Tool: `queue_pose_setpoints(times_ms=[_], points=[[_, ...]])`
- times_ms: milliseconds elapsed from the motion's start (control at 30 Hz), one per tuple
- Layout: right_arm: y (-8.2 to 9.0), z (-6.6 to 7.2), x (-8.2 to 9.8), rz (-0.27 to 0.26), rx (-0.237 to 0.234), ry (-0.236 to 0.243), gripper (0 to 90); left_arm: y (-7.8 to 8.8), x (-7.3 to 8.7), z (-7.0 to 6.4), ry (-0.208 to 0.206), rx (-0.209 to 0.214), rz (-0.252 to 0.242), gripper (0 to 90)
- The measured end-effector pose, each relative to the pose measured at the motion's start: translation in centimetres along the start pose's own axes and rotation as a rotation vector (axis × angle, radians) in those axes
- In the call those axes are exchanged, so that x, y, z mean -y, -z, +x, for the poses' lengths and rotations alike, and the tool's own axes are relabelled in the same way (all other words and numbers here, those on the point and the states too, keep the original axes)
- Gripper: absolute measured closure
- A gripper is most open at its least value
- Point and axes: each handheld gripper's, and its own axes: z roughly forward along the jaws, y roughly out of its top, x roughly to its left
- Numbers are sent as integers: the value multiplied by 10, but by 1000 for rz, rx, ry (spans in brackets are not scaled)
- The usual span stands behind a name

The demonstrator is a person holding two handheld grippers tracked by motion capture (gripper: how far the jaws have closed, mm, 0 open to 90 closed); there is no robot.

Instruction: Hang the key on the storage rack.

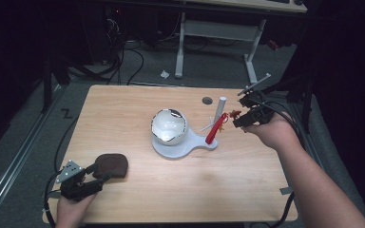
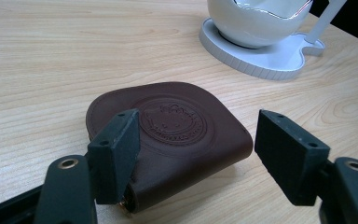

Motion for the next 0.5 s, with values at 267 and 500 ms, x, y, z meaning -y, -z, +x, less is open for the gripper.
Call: queue_pose_setpoints(times_ms=[267, 500], points=[[-15, -2, 0, 1, 5, -15, 661, 0, 0, 0, -1, 0, -1, 313], [-24, -1, 0, 6, -14, -33, 576, 0, 0, 1, 0, -1, -3, 313]])
